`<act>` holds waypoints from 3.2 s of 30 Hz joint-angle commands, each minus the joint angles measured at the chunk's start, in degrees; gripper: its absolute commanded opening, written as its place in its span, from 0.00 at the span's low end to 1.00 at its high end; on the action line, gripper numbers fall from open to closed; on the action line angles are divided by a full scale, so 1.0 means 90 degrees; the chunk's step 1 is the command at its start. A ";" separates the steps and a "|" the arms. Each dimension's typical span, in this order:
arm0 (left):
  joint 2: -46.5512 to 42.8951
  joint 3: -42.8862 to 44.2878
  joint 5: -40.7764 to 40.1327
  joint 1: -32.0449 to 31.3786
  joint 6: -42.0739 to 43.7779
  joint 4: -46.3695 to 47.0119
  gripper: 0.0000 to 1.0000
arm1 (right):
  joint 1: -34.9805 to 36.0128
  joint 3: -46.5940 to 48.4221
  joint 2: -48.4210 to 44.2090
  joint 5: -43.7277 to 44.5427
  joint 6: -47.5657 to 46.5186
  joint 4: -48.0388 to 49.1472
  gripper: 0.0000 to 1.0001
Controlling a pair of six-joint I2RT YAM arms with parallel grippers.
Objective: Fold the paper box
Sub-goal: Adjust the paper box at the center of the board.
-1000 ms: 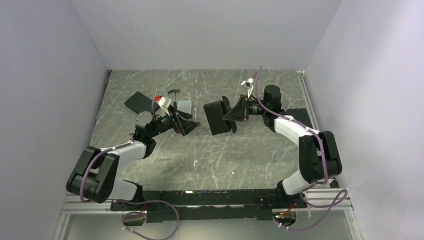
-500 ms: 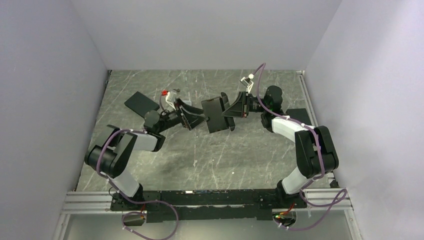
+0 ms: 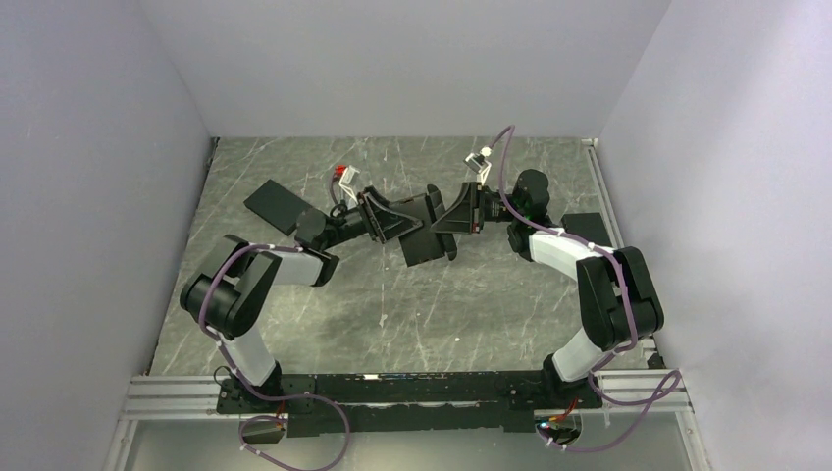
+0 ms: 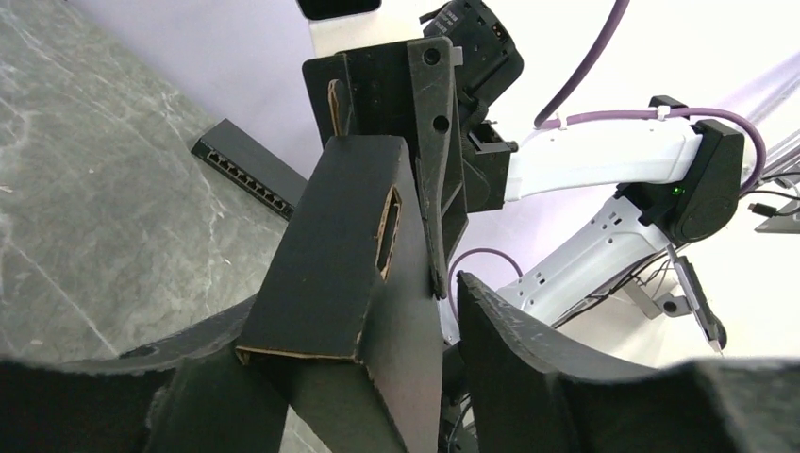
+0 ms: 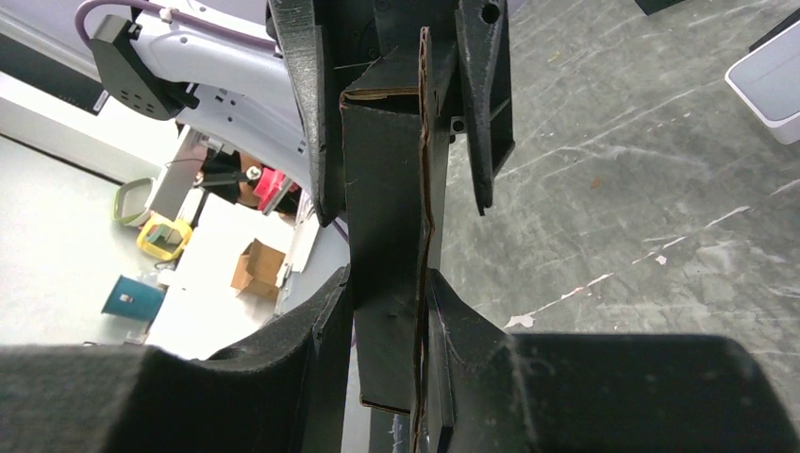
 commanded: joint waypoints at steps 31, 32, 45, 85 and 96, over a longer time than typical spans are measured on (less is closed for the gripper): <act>-0.0614 0.0454 0.3491 0.0442 0.0332 -0.0078 0.02 | -0.0378 0.3055 -0.1342 0.0192 -1.1423 -0.9989 0.77; -0.0642 0.0466 0.3531 0.0433 0.0351 -0.0107 0.02 | -0.0266 0.3131 -0.1310 0.0251 -1.1669 -1.0188 0.76; -0.0953 0.0617 0.3634 0.0166 0.1298 -0.1612 0.02 | 0.0393 0.3417 -0.1189 0.0302 -1.2101 -1.0652 0.54; 0.0408 0.1074 0.3124 0.0650 -0.1359 0.0555 0.00 | 0.2057 0.2711 -0.1853 0.3465 -1.3271 -1.0892 0.26; 0.0641 0.1300 0.2791 0.0754 -0.1738 0.0234 0.00 | 0.3278 0.1852 -0.1810 0.5861 -1.2771 -0.9480 0.31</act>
